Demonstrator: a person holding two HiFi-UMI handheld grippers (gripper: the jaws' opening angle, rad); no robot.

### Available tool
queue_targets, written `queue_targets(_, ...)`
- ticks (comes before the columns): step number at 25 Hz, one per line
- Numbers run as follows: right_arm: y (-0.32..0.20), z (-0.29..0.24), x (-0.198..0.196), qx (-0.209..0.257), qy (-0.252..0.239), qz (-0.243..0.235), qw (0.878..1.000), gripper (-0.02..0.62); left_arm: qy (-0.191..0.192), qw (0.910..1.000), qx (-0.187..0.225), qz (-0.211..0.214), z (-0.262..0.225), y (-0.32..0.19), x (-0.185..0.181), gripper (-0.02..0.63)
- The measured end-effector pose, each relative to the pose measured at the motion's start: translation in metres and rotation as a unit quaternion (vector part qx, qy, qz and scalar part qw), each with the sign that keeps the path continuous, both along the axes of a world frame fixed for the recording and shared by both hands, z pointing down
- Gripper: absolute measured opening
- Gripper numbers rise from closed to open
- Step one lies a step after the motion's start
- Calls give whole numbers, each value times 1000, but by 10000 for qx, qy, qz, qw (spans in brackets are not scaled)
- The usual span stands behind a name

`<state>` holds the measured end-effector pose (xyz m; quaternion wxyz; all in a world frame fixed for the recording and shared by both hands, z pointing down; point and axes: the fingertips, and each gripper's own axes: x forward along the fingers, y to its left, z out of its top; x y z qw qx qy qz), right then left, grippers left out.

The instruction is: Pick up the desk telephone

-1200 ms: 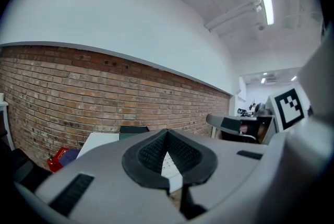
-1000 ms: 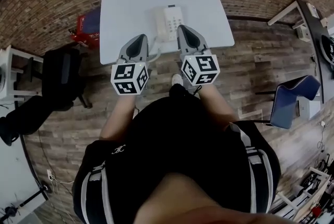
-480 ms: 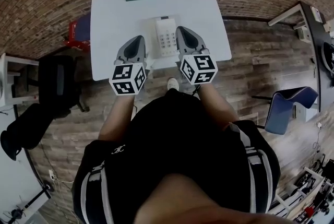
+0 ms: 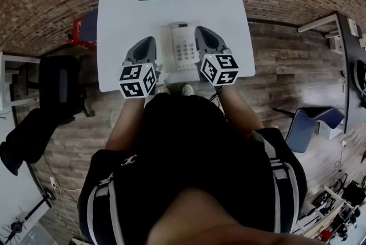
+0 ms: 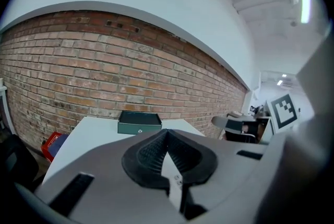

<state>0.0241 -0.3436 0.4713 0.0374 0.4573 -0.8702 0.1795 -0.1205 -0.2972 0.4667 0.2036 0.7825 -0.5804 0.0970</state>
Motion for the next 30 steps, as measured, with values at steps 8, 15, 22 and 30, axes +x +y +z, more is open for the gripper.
queue_targets(8, -23, 50, 0, -439, 425, -74, 9981, -2, 243, 9982, -499, 229, 35, -25, -9, 2)
queue_targets(15, -34, 94, 5, -1000, 363, -172, 9942, 2, 562, 9895, -1230, 505, 88, -32, -10, 3)
queue_targets(22, -37, 135, 6, -1896, -77, -564, 9802, 114, 1378, 9678, -1866, 977, 122, -37, 5, 229)
queue_targets(30, -35, 173, 2, -2558, -447, -749, 9628, 172, 2298, 9361, -2447, 1051, 157, -37, 8, 272)
